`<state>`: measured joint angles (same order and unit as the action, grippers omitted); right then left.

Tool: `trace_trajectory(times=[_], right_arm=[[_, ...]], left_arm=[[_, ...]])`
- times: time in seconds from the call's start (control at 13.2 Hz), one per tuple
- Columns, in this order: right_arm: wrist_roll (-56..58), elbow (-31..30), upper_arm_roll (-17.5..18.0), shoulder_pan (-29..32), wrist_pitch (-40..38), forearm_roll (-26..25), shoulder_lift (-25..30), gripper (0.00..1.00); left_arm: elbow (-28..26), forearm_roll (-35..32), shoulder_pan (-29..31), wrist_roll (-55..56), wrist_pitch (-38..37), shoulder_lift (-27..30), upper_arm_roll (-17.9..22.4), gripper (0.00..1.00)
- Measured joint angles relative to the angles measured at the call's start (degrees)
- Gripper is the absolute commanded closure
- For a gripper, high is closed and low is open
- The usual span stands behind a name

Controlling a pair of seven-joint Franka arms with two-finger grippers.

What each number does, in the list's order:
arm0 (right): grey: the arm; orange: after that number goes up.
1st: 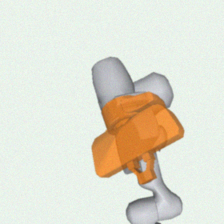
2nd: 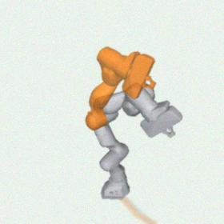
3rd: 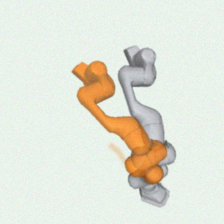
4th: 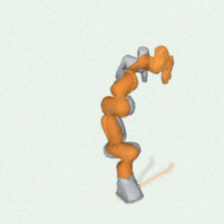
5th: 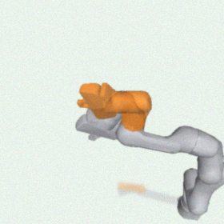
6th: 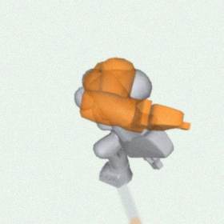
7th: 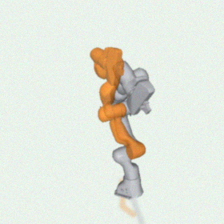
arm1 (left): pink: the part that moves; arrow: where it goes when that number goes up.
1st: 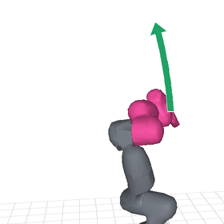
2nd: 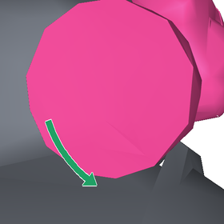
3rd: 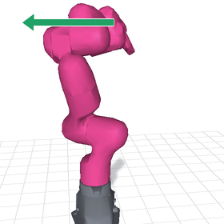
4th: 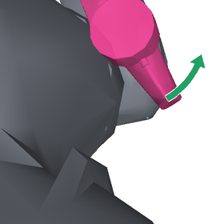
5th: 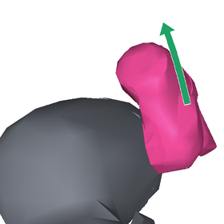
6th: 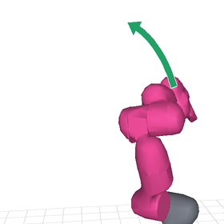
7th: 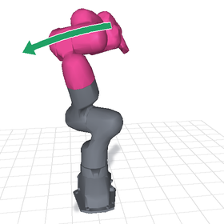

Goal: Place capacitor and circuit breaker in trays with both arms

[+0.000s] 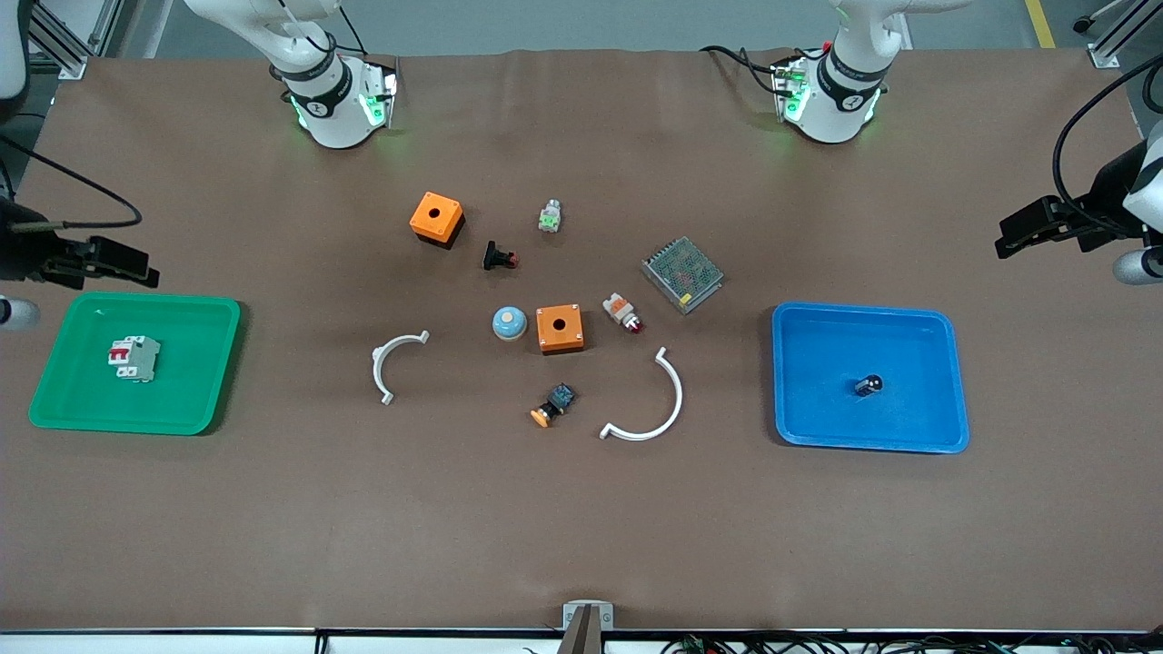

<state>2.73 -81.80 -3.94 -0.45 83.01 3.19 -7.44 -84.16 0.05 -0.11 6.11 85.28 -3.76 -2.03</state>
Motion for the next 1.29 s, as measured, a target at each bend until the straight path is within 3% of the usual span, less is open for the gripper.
trace_trajectory(times=[0.46,1.29], right_arm=[[0.0,-6.1,-0.2,0.0,-0.4,-0.2,6.7,0.0],[0.0,-11.8,-0.3,0.0,2.1,-1.8,12.3,0.0]], left_arm=[[-6.2,0.0,-0.4,0.0,5.0,5.3,0.0,0.0],[-4.0,0.0,0.0,-0.1,4.1,3.5,0.1,0.0]])
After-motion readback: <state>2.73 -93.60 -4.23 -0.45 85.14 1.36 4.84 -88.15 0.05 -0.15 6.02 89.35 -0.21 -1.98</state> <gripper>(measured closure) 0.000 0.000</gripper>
